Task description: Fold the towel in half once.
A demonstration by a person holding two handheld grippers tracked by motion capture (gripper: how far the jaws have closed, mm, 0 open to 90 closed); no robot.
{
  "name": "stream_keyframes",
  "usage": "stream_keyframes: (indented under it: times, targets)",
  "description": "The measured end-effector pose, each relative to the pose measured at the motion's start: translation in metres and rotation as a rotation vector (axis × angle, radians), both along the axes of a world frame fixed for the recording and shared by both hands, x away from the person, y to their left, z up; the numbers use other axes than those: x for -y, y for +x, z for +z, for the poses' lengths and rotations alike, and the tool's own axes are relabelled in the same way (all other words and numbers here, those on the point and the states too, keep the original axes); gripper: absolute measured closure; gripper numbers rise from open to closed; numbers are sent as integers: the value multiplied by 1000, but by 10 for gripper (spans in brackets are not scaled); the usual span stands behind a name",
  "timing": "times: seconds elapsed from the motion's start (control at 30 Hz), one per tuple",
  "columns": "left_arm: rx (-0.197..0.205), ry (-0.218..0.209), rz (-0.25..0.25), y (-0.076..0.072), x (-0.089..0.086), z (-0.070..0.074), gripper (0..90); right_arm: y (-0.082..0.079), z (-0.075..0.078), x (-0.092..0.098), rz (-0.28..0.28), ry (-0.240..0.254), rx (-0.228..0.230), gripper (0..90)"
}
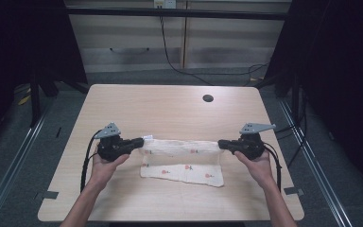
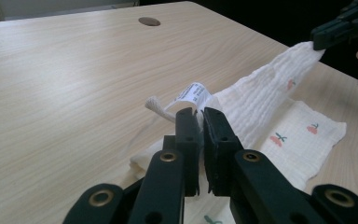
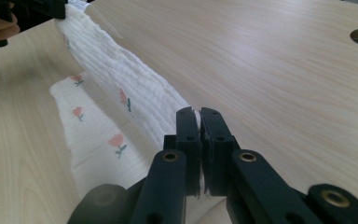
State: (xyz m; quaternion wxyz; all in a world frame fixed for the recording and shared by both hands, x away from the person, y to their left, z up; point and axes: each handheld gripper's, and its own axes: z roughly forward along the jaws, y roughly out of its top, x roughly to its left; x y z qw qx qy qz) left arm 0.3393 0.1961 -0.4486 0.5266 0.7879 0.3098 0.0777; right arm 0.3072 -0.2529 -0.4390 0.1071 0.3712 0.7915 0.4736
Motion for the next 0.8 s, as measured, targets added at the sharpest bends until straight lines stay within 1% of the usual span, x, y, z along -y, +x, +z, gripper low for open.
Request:
stream_keyframes:
  times: [0.03, 0.07, 0.1, 0.17, 0.23, 0.3, 0.33, 0.43, 0.47, 0.5, 0.57, 0.6, 0.63, 0.67, 0.7, 0.73, 0.8]
  targets:
    - [14, 25, -6, -3, -1, 2, 854, -3, 0, 0, 3, 5, 2, 872]
    - [20, 34, -10, -5, -3, 4, 854, -5, 1, -1, 6, 2, 4, 872]
    - [18, 33, -14, -8, -4, 5, 854, -7, 3, -1, 10, 3, 7, 872]
    - [28, 34, -24, -13, -6, 6, 854, -11, 4, -1, 15, 5, 9, 871]
    - [21, 40, -27, -17, -7, 1, 853, -14, 2, -2, 17, 12, 4, 871]
    - [4, 58, -35, -18, -6, -6, 853, -19, -5, -3, 19, 12, -4, 871]
    - [-2, 58, -36, -18, -6, -8, 853, -22, -8, -3, 20, 13, -11, 871]
    - [-24, 30, -43, -20, -8, -8, 852, -29, -16, -4, 24, 0, -30, 869]
    - [-25, 36, -53, -22, -8, -7, 852, -31, -16, -4, 28, -10, -34, 869]
    - [-16, 58, -60, -26, -8, -7, 852, -32, -16, -4, 28, -13, -34, 868]
    - [-23, 54, -76, -32, -10, -11, 851, -34, -16, -2, 35, -15, -34, 867]
    - [-23, 53, -79, -33, -11, -14, 849, -36, -17, -1, 29, -7, -34, 867]
    - [-37, 45, -83, -32, -12, -18, 849, -38, -21, -1, 27, 11, -38, 867]
    - [-46, 54, -78, -30, -12, -20, 849, -39, -25, -1, 27, 21, -48, 867]
    - [-46, 65, -74, -29, -12, -21, 849, -40, -30, -2, 32, 7, -58, 866]
    - [-46, 58, -81, -29, -13, -21, 849, -40, -32, -4, 38, -12, -66, 865]
    - [-48, 61, -88, -31, -13, -23, 849, -42, -34, -7, 44, -23, -70, 863]
